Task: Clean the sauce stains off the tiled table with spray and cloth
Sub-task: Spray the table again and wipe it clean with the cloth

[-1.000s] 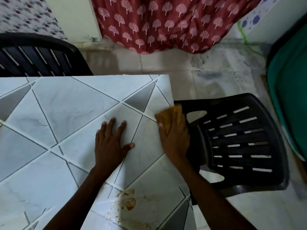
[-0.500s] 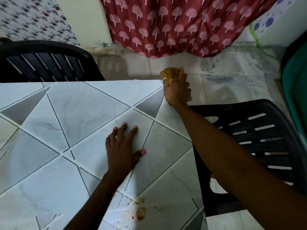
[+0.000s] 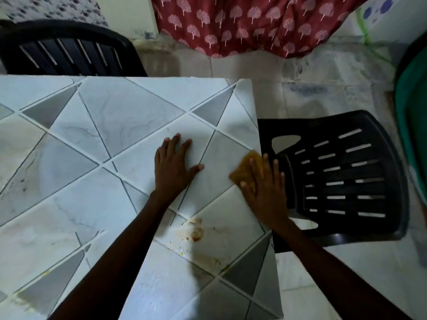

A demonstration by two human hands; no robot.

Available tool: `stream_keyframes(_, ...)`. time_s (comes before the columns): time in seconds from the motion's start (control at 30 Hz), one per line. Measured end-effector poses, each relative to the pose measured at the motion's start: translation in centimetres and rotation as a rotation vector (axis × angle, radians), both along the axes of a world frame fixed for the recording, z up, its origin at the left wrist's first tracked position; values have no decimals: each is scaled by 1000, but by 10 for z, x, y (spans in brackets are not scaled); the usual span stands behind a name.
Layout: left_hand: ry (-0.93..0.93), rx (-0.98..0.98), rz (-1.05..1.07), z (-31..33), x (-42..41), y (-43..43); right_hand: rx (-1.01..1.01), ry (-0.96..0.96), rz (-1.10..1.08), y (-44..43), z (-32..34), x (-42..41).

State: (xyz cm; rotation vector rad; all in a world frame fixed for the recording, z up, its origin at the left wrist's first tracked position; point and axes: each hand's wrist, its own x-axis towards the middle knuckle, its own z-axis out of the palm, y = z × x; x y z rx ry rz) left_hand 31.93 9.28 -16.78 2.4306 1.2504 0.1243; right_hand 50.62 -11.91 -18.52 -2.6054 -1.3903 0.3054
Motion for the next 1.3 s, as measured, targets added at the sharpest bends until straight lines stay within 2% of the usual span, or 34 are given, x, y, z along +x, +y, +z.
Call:
stream_keyframes(0.1, 13, 21, -30, 1, -17, -18, -11, 29, -176, 84, -2, 19)
stream_keyframes(0.2, 43, 23, -14, 4, -45, -32, 32, -37, -106, 137, -3, -16)
stream_keyframes(0.27, 56, 41, -4, 5, -63, -38, 54, -67, 63, 116, -1, -69)
stream_keyframes(0.33, 53, 58, 4, 6, -77, -39, 48, -64, 224, 60, 7, -112)
stream_keyframes(0.4, 43, 41, 16, 5, -83, -39, 31, -35, 272, -3, 9, -118)
stream_keyframes(0.47, 34, 23, 23, 5, -84, -44, 15, -45, 218, -49, 9, -96)
stream_keyframes(0.53, 31, 10, 40, 4, -83, -51, -15, -68, 104, -57, 6, -63)
stream_keyframes(0.7, 31, -6, 23, 2, -79, -77, -23, -56, -179, 30, 0, -45)
stream_keyframes(0.77, 26, -12, 2, 1, -81, -87, -25, -80, -181, 27, 0, -60)
stream_keyframes(0.87, 5, -8, -22, 1, -84, -92, -15, -93, -88, -45, 0, -93)
stream_keyframes(1.0, -6, -48, 9, 6, -81, -94, -17, -74, -182, -175, 5, -170)
stream_keyframes(1.07, -5, -56, 21, 7, -80, -94, -32, -66, -192, -208, 7, -191)
stream_keyframes(1.17, 20, -36, -1, 7, -81, -92, -30, -67, -208, -200, 4, -183)
stream_keyframes(1.3, 47, 2, -32, 2, -82, -90, 4, -78, -222, -122, -4, -130)
